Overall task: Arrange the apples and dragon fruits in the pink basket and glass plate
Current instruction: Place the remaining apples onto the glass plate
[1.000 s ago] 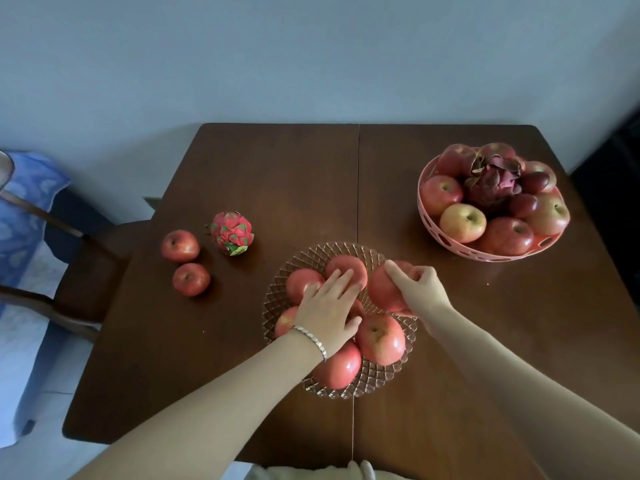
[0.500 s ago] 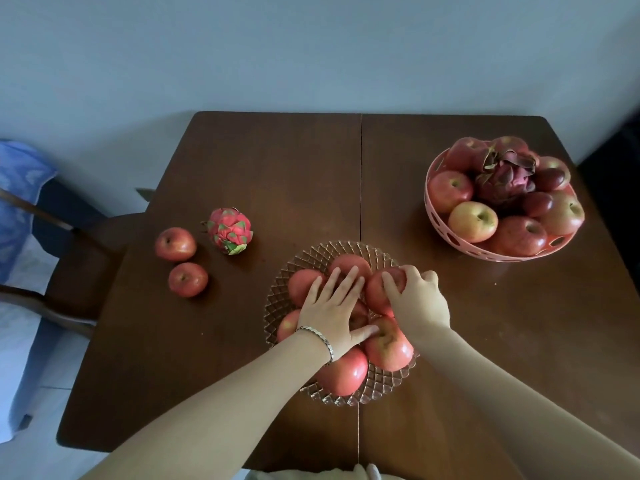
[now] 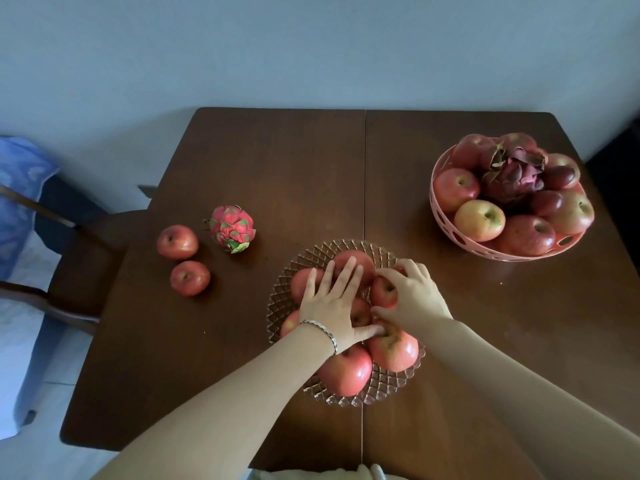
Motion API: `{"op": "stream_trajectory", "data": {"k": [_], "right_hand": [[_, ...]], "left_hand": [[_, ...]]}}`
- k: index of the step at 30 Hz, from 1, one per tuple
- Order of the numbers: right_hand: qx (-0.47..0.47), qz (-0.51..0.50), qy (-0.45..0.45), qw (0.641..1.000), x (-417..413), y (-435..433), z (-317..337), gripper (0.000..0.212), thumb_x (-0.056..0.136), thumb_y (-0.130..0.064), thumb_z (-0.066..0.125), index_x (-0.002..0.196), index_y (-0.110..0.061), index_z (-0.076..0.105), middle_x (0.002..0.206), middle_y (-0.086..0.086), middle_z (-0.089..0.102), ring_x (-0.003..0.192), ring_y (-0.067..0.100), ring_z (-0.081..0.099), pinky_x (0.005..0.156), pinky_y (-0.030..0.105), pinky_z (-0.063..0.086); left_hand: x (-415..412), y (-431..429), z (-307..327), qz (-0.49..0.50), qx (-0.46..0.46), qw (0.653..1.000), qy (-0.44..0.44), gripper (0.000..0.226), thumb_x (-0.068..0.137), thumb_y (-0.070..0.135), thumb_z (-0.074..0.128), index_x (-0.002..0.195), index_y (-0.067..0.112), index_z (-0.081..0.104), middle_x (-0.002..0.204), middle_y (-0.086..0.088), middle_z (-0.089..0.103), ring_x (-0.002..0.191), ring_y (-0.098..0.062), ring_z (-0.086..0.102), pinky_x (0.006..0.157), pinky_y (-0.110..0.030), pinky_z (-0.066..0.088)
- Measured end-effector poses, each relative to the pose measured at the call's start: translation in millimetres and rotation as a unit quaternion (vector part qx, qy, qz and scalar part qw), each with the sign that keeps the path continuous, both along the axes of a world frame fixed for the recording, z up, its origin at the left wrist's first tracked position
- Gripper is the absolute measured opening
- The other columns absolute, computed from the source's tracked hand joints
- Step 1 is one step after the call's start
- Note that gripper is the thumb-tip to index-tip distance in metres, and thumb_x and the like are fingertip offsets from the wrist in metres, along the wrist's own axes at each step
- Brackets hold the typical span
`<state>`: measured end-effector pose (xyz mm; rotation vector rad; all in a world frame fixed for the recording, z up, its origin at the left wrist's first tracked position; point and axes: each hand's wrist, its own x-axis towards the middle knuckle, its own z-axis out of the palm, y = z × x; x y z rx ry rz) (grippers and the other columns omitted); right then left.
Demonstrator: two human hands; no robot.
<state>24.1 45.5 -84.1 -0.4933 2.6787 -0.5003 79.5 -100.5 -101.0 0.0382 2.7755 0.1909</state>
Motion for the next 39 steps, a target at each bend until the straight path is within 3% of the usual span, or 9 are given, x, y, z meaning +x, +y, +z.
{"op": "stream_trajectory", "data": {"k": [5,10,13,17,22,28,33,36,39], "right_hand": [[-0.025,0.031,-0.091,0.995,0,6,-1,0.066,0.088,-0.035,0.055,0.146,-0.028,0.023,0.148,0.004,0.018,0.141,0.024,0.013,0.115,0.035,0.021],[0.121,0.092,-0.077,0.985,-5,1,3,0.065,0.096,-0.041,0.037,0.150,-0.029,0.003,0.157,0.009,0.002,0.146,0.028,-0.001,0.118,0.044,0.012],[0.122,0.077,-0.107,0.984,-7,-5,12,0.068,0.093,-0.040,0.043,0.149,-0.029,0.008,0.156,0.008,0.008,0.146,0.027,0.006,0.116,0.043,0.018],[0.124,0.061,-0.092,0.986,-9,-10,26,0.069,0.087,-0.038,0.052,0.146,-0.018,0.023,0.150,0.009,0.027,0.142,0.027,0.020,0.113,0.040,0.022],[0.042,0.106,-0.059,0.992,-3,-48,56,0.049,0.090,-0.031,0.052,0.137,-0.019,0.041,0.141,0.005,0.042,0.137,0.022,0.029,0.111,0.033,0.025],[-0.047,0.176,-0.094,0.979,10,-139,69,0.039,0.092,-0.025,0.052,0.130,-0.019,0.051,0.131,-0.001,0.056,0.119,0.015,0.052,0.099,0.019,0.034],[-0.061,0.172,-0.128,0.975,11,-201,53,0.035,0.092,-0.027,0.051,0.126,-0.021,0.054,0.123,-0.001,0.059,0.110,0.016,0.057,0.096,0.026,0.043],[-0.052,0.157,-0.140,0.976,2,-241,39,0.036,0.092,-0.025,0.051,0.128,-0.021,0.053,0.129,0.000,0.056,0.115,0.016,0.054,0.099,0.027,0.042],[-0.061,0.163,-0.114,0.978,-6,-267,34,0.044,0.092,-0.017,0.050,0.135,-0.022,0.045,0.141,0.000,0.044,0.126,0.018,0.046,0.105,0.032,0.039]], "left_hand": [[-1,0,2,-0.005,0.000,1.000,-0.006,0.101,0.077,0.076,0.035,0.146,0.023,-0.016,0.155,0.005,-0.023,0.145,-0.025,-0.015,0.113,-0.047,-0.015],[-3,2,9,0.001,0.029,1.000,-0.008,0.096,0.078,0.071,0.041,0.148,0.021,-0.004,0.158,0.004,-0.012,0.145,-0.025,-0.009,0.114,-0.049,-0.010],[2,-4,11,0.016,0.046,0.998,0.035,0.079,0.087,0.059,0.041,0.148,0.019,0.009,0.159,0.002,0.000,0.146,-0.019,0.002,0.116,-0.046,-0.002],[2,-22,19,-0.028,0.057,0.998,-0.001,0.065,0.094,0.047,0.035,0.148,0.021,0.010,0.159,0.004,0.000,0.146,-0.014,0.005,0.117,-0.041,-0.001],[13,-83,40,0.079,0.117,0.988,0.066,0.055,0.093,0.031,0.045,0.144,0.021,0.026,0.157,0.006,0.014,0.143,-0.012,0.017,0.116,-0.034,0.012],[53,-194,39,0.258,0.070,0.952,0.152,0.029,0.084,0.023,0.058,0.113,0.016,0.060,0.118,-0.002,0.058,0.105,-0.023,0.057,0.085,-0.033,0.045],[49,-238,9,0.227,-0.013,0.974,0.011,0.067,0.076,0.054,0.061,0.133,0.028,0.037,0.137,-0.002,0.039,0.114,-0.026,0.047,0.089,-0.035,0.043],[41,-257,-13,0.216,0.003,0.976,-0.019,0.070,0.081,0.047,0.061,0.140,0.034,0.026,0.143,-0.007,0.030,0.115,-0.029,0.048,0.090,-0.038,0.044],[46,-259,-15,0.255,0.068,0.965,0.002,0.064,0.078,0.038,0.065,0.135,0.034,0.035,0.129,-0.006,0.037,0.102,-0.029,0.056,0.080,-0.036,0.049]]}}
